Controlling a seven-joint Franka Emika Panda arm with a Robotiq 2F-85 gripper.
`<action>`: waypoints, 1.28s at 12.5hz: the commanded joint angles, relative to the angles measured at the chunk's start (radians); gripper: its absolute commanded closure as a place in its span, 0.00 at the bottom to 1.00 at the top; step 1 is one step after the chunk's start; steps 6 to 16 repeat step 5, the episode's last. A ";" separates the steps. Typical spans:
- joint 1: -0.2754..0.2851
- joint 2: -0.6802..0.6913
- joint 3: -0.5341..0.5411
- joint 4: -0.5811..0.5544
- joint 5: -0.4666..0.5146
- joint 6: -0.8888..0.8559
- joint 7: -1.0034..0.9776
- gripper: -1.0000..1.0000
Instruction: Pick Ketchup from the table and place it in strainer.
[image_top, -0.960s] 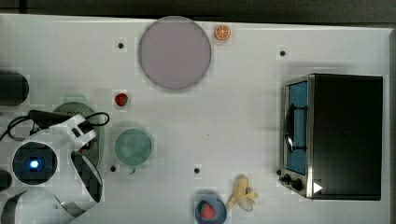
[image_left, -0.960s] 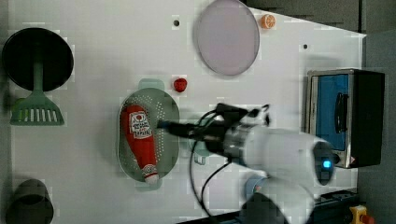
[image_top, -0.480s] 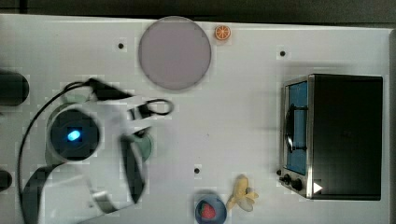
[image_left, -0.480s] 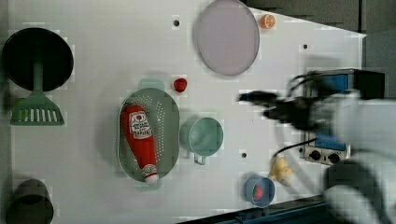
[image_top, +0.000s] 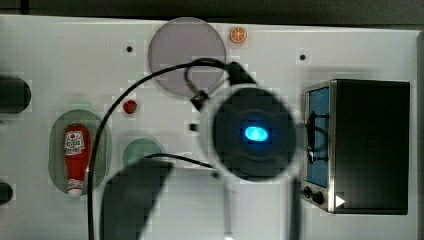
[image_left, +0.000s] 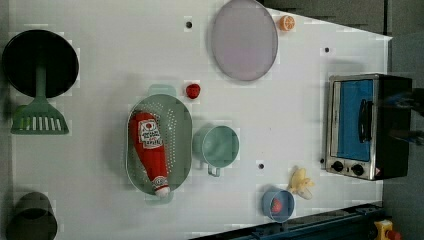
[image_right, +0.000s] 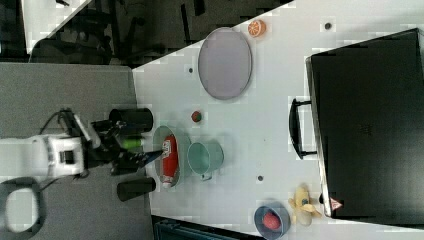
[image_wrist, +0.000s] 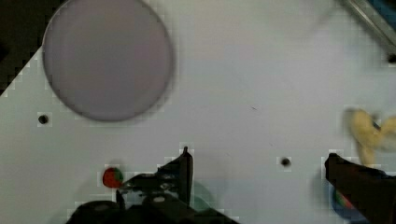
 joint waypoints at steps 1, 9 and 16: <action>0.021 -0.002 0.015 0.092 0.017 -0.155 0.033 0.00; 0.021 0.005 0.017 0.122 0.017 -0.193 0.036 0.00; 0.021 0.005 0.017 0.122 0.017 -0.193 0.036 0.00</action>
